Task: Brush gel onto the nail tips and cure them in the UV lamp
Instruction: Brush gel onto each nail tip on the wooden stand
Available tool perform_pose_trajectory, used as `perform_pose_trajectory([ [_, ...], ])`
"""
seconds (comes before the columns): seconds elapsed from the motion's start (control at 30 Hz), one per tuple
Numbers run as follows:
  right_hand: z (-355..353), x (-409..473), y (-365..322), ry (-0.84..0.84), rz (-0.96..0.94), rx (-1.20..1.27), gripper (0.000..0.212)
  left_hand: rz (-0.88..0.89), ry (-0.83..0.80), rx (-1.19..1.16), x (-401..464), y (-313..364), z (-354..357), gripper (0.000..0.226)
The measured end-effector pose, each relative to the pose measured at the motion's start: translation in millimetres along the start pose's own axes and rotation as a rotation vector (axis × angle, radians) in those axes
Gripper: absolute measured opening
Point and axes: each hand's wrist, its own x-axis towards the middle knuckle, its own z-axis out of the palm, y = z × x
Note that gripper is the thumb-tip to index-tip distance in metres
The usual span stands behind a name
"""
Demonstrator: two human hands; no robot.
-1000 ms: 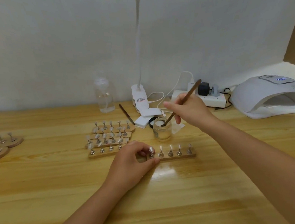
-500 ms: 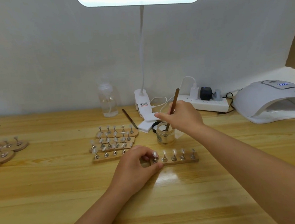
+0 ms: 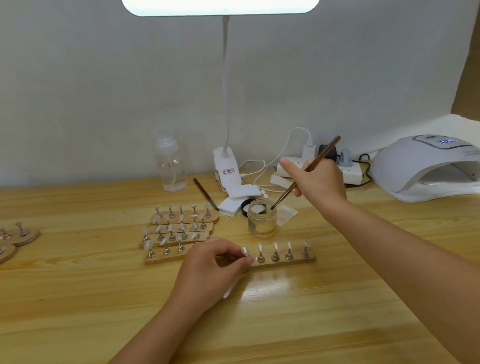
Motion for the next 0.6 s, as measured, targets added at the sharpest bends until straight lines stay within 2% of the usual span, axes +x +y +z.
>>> perform_pose_trajectory([
  [0.23, -13.2, -0.9, 4.0, 0.072, -0.048, 0.013, 0.044, 0.010, -0.003, 0.005, -1.3, 0.3, -1.5, 0.010],
  [0.33, -17.0, -14.9, 1.6, 0.132, -0.165, 0.121, 0.038, 0.016, -0.004, 0.008, -1.4, 0.1, -1.7, 0.008],
  [0.47, -17.4, -58.6, 4.8, 0.010, -0.287, 0.387, 0.033, 0.032, 0.005, 0.009, -1.1, -0.6, -1.1, 0.012],
  [0.6, -13.4, -97.0, 21.4, -0.152, -0.344, 0.418, 0.033, 0.059, 0.009, 0.029, -1.6, -0.9, -0.2, 0.008],
])
